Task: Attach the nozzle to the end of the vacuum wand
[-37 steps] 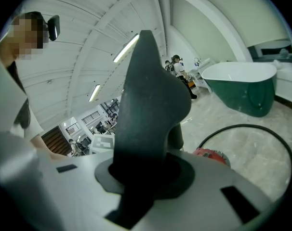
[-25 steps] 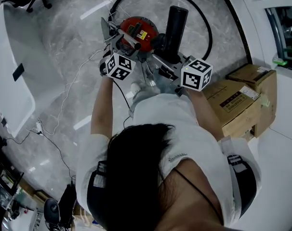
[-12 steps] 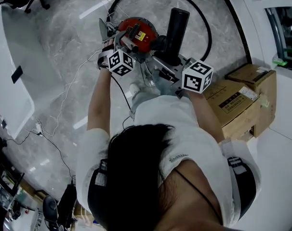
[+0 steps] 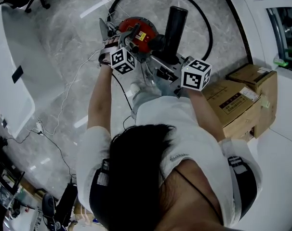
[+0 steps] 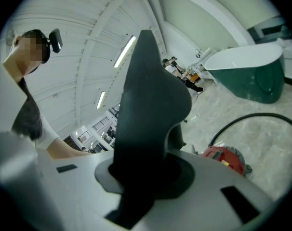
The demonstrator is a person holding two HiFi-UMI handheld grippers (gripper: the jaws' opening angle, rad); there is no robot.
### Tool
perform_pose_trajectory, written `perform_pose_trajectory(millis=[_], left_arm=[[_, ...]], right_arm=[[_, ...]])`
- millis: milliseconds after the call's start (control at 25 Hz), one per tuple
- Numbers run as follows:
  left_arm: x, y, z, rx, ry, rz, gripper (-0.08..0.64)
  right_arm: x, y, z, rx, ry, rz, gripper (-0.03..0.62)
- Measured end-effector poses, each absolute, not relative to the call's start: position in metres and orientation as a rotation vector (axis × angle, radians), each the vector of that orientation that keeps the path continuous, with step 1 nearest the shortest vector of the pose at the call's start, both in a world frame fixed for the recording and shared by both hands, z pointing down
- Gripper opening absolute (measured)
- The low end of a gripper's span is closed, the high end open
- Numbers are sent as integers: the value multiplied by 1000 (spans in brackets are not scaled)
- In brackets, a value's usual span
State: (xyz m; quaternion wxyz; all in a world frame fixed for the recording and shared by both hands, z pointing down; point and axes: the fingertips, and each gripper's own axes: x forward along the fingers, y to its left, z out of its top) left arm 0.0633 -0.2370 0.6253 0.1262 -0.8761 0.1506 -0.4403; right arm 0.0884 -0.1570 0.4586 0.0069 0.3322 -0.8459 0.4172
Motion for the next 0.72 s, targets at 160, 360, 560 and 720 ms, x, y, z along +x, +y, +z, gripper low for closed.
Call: perform_pose_trajectory(millis=[160,360,560,720], left_arm=[[62,-235,625,-2584,426,-1268,146],[63,-235,626,-2637,463,-1223,146],[56,-244,619,-2633,522,-1240,141],[47,-255,611,-2657,605,-1237,137]], right_arm=[[84,-159,462,1023,-2639,1316,89],[79,-160,465,997,-2631,1292,89],[79,-162,465,979,-2624,1255,89],[79,-167,463,975,-2631,1254,89]])
